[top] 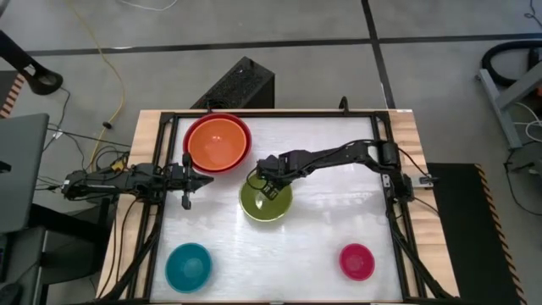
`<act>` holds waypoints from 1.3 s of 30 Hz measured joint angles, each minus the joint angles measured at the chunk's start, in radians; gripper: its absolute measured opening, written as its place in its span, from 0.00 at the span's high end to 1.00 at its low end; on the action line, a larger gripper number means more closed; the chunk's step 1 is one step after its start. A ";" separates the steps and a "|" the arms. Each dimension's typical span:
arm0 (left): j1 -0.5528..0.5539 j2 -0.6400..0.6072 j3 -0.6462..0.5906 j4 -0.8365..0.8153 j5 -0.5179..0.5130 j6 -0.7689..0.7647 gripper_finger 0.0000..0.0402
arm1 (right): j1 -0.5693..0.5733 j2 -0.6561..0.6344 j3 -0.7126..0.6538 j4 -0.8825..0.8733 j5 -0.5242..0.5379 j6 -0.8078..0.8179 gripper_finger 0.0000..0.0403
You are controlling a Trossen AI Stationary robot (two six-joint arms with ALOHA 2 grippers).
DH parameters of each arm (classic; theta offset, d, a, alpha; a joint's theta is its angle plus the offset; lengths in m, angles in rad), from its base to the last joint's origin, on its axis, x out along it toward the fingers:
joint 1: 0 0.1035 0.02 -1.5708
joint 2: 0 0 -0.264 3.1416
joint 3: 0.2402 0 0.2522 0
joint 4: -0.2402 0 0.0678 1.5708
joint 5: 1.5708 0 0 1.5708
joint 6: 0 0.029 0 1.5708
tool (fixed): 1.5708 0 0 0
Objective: Nest bowls inside each other
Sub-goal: Stack the green bowl on top of the orange bowl
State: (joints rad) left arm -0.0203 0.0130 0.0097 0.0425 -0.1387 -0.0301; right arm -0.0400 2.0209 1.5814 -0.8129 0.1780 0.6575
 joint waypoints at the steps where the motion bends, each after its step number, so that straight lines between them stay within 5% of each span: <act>1: 0.000 0.000 0.000 0.000 0.000 0.000 1.00 | -0.001 -0.002 0.001 -0.001 -0.011 0.002 0.79; 4: 0.000 0.000 0.000 0.000 0.000 0.000 1.00 | -0.001 -0.010 0.016 0.023 -0.031 0.009 0.95; 14: 0.000 0.000 0.000 0.000 0.000 0.000 1.00 | -0.028 -0.032 0.172 -0.077 -0.090 -0.107 0.95; 22: 0.000 0.003 0.000 -0.001 0.000 0.000 1.00 | -0.085 -0.136 0.209 -0.070 -0.010 -0.138 0.95; 39: 0.000 0.007 0.000 -0.001 0.000 0.000 1.00 | -0.275 -0.034 0.211 0.558 -0.072 -0.224 0.95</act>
State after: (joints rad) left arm -0.0204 0.0196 0.0097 0.0419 -0.1385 -0.0301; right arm -0.3154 1.9873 1.7920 -0.2551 0.1056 0.4339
